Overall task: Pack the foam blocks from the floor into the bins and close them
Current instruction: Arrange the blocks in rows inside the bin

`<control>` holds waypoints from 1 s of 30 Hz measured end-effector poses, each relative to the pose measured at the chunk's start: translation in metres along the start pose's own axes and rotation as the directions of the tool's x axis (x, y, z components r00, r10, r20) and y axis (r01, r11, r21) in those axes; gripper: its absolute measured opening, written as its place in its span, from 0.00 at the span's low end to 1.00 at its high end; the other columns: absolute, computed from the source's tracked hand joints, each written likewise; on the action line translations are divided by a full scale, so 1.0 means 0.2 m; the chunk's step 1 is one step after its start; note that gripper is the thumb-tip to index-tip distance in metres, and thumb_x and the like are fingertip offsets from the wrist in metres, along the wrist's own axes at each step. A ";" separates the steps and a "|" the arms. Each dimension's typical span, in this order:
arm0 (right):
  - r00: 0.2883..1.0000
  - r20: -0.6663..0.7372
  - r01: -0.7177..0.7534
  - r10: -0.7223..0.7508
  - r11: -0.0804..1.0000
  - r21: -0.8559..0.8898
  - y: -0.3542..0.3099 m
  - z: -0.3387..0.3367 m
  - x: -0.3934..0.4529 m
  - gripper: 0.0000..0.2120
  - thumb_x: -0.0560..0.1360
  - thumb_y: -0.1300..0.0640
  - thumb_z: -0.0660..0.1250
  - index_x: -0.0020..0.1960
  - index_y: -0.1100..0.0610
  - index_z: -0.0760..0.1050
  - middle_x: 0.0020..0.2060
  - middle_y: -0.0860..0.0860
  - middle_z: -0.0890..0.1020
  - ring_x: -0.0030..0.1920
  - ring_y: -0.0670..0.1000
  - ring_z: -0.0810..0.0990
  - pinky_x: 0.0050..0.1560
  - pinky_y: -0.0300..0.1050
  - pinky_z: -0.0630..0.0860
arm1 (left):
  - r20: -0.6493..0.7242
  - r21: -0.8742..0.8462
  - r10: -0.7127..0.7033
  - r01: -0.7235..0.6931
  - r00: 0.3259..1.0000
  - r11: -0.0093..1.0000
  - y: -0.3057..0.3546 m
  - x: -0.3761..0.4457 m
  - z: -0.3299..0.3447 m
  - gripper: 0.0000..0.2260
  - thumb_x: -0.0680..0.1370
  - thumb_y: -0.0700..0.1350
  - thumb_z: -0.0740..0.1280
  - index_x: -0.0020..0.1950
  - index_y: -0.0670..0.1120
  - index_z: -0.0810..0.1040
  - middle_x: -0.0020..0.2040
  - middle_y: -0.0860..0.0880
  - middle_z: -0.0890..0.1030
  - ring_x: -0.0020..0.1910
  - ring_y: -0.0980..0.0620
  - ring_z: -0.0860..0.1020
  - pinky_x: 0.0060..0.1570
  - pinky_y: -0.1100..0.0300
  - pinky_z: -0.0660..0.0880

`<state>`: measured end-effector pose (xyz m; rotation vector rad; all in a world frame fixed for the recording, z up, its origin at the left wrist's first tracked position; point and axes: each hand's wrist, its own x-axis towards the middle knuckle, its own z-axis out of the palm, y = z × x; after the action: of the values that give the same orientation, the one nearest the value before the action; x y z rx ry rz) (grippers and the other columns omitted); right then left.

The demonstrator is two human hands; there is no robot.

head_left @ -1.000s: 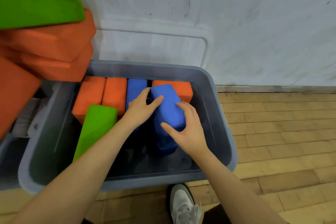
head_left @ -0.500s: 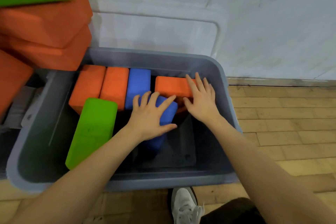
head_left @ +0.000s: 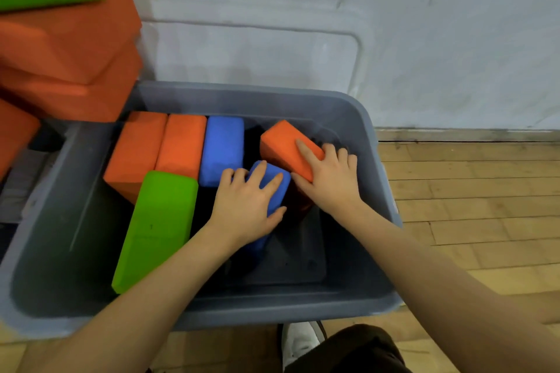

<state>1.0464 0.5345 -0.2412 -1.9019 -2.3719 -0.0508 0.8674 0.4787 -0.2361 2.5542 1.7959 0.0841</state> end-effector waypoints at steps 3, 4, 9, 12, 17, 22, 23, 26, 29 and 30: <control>0.998 0.030 -0.064 0.064 0.998 0.010 -0.02 -0.02 -0.07 0.32 0.73 0.38 0.60 0.75 0.43 0.57 0.57 0.60 0.72 0.53 0.62 0.70 0.55 0.55 0.62 | 0.007 0.029 0.020 -0.020 1.000 0.999 0.00 -0.05 -0.01 0.31 0.67 0.63 0.55 0.64 0.48 0.77 0.64 0.39 0.75 0.44 0.39 0.78 0.47 0.50 0.60; 0.997 0.040 -0.074 0.072 0.997 0.032 -0.03 -0.03 -0.09 0.32 0.73 0.39 0.61 0.75 0.42 0.56 0.57 0.59 0.72 0.53 0.62 0.71 0.56 0.55 0.63 | 0.003 0.035 0.022 -0.022 1.000 0.999 -0.01 -0.06 -0.01 0.32 0.67 0.63 0.56 0.65 0.48 0.76 0.64 0.39 0.75 0.44 0.39 0.77 0.47 0.50 0.60; 0.993 0.057 -0.109 0.103 0.989 0.103 -0.05 -0.05 -0.19 0.31 0.73 0.40 0.62 0.74 0.40 0.57 0.62 0.58 0.69 0.57 0.61 0.69 0.58 0.54 0.61 | -0.067 0.008 0.018 -0.018 0.998 1.000 0.02 -0.05 0.01 0.31 0.63 0.60 0.56 0.60 0.47 0.80 0.61 0.40 0.78 0.38 0.39 0.76 0.43 0.51 0.64; 0.981 0.040 -0.194 0.190 0.954 0.228 -0.07 -0.10 -0.21 0.30 0.73 0.41 0.63 0.73 0.40 0.59 0.61 0.58 0.67 0.58 0.62 0.67 0.60 0.55 0.61 | -0.115 -0.129 -0.097 0.082 0.989 0.988 0.04 -0.04 0.01 0.29 0.62 0.59 0.57 0.56 0.48 0.82 0.59 0.42 0.79 0.40 0.38 0.76 0.38 0.49 0.70; 0.974 -0.122 -0.138 0.191 0.927 0.349 -0.08 -0.14 -0.25 0.29 0.73 0.45 0.66 0.73 0.44 0.63 0.61 0.61 0.66 0.57 0.63 0.66 0.58 0.56 0.64 | -0.157 -0.325 -0.332 0.269 0.930 0.907 0.07 0.07 -0.04 0.30 0.64 0.61 0.58 0.61 0.50 0.79 0.68 0.44 0.73 0.53 0.36 0.73 0.49 0.47 0.65; 0.955 -0.096 -0.218 0.280 0.884 0.414 -0.08 -0.14 -0.18 0.29 0.74 0.44 0.64 0.73 0.43 0.60 0.62 0.59 0.64 0.60 0.60 0.64 0.61 0.55 0.62 | -0.146 -0.336 -0.400 0.335 0.905 0.880 0.03 0.28 -0.08 0.25 0.73 0.56 0.67 0.69 0.53 0.71 0.76 0.48 0.60 0.62 0.41 0.64 0.57 0.52 0.55; 0.952 -0.108 -0.217 0.285 0.884 0.415 -0.09 -0.15 -0.16 0.29 0.74 0.43 0.64 0.73 0.44 0.61 0.62 0.59 0.64 0.59 0.60 0.64 0.60 0.55 0.63 | -0.154 -0.337 -0.411 0.343 0.898 0.877 0.03 0.31 -0.08 0.25 0.74 0.55 0.66 0.69 0.52 0.70 0.76 0.48 0.59 0.62 0.41 0.63 0.57 0.52 0.55; 0.954 -0.092 -0.229 0.284 0.894 0.386 -0.13 -0.14 -0.12 0.29 0.74 0.42 0.63 0.74 0.44 0.60 0.63 0.58 0.64 0.60 0.60 0.64 0.60 0.56 0.64 | -0.121 -0.303 -0.398 0.348 0.909 0.887 0.01 0.36 -0.01 0.25 0.76 0.57 0.64 0.71 0.51 0.68 0.76 0.47 0.58 0.63 0.39 0.62 0.58 0.50 0.55; 0.941 0.039 -0.321 0.336 0.850 0.418 -0.12 -0.09 -0.13 0.31 0.75 0.43 0.63 0.74 0.42 0.56 0.64 0.57 0.61 0.62 0.60 0.63 0.63 0.57 0.65 | -0.081 -0.180 -0.331 0.313 0.940 0.932 -0.02 0.34 0.05 0.25 0.79 0.60 0.55 0.74 0.52 0.64 0.76 0.46 0.58 0.68 0.37 0.60 0.61 0.46 0.55; 0.936 0.075 -0.340 0.345 0.823 0.456 -0.11 -0.07 -0.14 0.31 0.75 0.43 0.63 0.75 0.42 0.56 0.64 0.56 0.61 0.62 0.60 0.63 0.64 0.57 0.66 | -0.068 -0.128 -0.299 0.289 0.952 0.949 -0.03 0.33 0.06 0.25 0.80 0.59 0.51 0.75 0.52 0.61 0.77 0.47 0.57 0.71 0.37 0.57 0.63 0.44 0.54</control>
<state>1.0317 0.5007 -0.2287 -2.0195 -1.7729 0.4885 0.8850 0.5428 -0.2466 2.2091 2.1124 0.2890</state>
